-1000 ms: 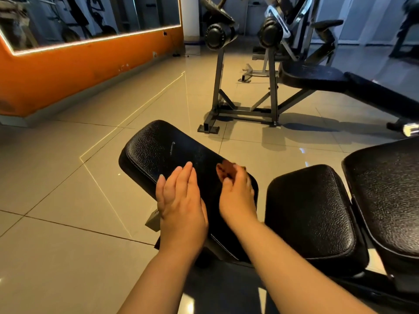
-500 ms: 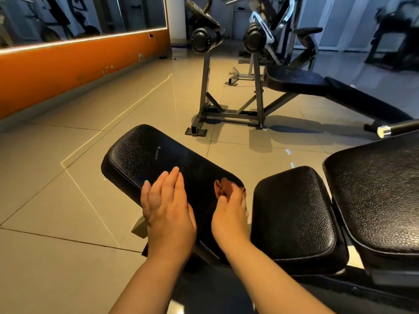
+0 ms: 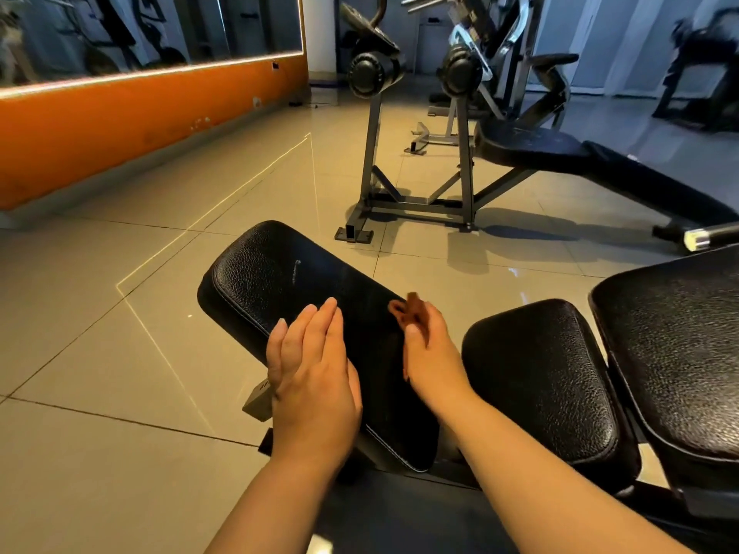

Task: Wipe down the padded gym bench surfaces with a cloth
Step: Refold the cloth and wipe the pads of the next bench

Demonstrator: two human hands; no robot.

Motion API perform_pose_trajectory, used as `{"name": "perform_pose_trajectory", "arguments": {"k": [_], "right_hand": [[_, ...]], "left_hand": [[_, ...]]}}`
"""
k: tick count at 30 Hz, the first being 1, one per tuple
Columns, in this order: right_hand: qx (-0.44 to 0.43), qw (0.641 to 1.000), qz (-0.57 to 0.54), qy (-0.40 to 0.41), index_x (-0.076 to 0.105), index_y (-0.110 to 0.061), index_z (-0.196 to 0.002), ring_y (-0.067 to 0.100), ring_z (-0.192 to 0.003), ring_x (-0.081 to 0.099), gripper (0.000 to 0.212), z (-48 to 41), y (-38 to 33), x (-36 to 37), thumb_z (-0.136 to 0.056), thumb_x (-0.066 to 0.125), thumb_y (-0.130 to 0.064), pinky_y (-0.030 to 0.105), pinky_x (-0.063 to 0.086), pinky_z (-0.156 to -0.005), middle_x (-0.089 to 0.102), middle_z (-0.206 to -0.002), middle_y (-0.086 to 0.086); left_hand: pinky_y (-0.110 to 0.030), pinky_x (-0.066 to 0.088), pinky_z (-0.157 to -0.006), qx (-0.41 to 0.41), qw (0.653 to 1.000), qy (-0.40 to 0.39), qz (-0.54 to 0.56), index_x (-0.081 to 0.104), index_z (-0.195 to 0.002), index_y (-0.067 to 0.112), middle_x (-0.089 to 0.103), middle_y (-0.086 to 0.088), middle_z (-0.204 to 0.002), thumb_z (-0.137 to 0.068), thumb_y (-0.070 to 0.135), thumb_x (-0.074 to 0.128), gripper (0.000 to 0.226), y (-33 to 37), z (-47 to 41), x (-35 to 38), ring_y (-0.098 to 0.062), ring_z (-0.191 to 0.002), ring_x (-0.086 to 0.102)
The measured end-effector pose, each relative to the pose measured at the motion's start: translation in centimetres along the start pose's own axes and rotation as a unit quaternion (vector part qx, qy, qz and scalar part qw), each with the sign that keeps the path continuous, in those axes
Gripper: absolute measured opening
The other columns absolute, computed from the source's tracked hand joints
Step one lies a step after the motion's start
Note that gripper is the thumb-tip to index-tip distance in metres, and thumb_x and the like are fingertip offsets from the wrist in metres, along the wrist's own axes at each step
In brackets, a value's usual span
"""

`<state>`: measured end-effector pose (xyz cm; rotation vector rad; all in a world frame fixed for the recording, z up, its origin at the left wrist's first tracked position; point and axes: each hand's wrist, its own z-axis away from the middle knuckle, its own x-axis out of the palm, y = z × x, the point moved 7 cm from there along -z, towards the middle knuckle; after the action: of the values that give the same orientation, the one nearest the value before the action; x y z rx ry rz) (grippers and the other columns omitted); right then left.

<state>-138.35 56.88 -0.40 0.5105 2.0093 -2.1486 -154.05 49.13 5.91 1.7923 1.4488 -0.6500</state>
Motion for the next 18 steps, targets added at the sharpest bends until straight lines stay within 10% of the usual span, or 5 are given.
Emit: {"name": "perform_pose_trajectory", "arguments": {"k": [8, 12, 18], "right_hand": [[-0.098, 0.991, -0.03, -0.085, 0.037, -0.049, -0.142, 0.007, -0.128, 0.046, 0.041, 2.1, -4.5, 3.8, -0.105, 0.04, -0.031, 0.034, 0.041, -0.108, 0.046, -0.143, -0.011], [0.036, 0.997, -0.037, 0.062, 0.032, -0.044, -0.145, 0.018, -0.128, 0.051, 0.044, 3.7, 0.6, 0.7, -0.105, 0.038, -0.027, 0.046, 0.047, -0.106, 0.046, -0.148, -0.005], [0.069, 0.994, -0.014, 0.079, 0.03, -0.029, -0.151, 0.024, -0.138, 0.041, 0.045, 3.3, 0.7, 0.5, -0.106, 0.035, -0.026, 0.048, 0.039, -0.113, 0.038, -0.154, -0.002]], "left_hand": [[-0.042, 0.011, -0.123, -0.015, 1.0, -0.015, -0.02, 0.053, -0.141, 0.011, 0.049, -0.004, -0.149, -0.088, 0.027, 0.041, 0.057, 0.0, -0.2, -0.1, -0.023, -0.142, 0.038], [-0.042, 0.012, -0.122, -0.003, 1.0, -0.008, -0.019, 0.055, -0.139, 0.009, 0.05, -0.005, -0.147, -0.088, 0.026, 0.042, 0.055, -0.1, 0.0, -0.3, -0.025, -0.141, 0.04], [-0.042, 0.009, -0.122, -0.012, 1.0, -0.014, -0.023, 0.054, -0.139, 0.007, 0.05, -0.007, -0.147, -0.084, 0.022, 0.05, 0.057, 0.1, -0.1, -0.2, -0.027, -0.141, 0.039]]}}
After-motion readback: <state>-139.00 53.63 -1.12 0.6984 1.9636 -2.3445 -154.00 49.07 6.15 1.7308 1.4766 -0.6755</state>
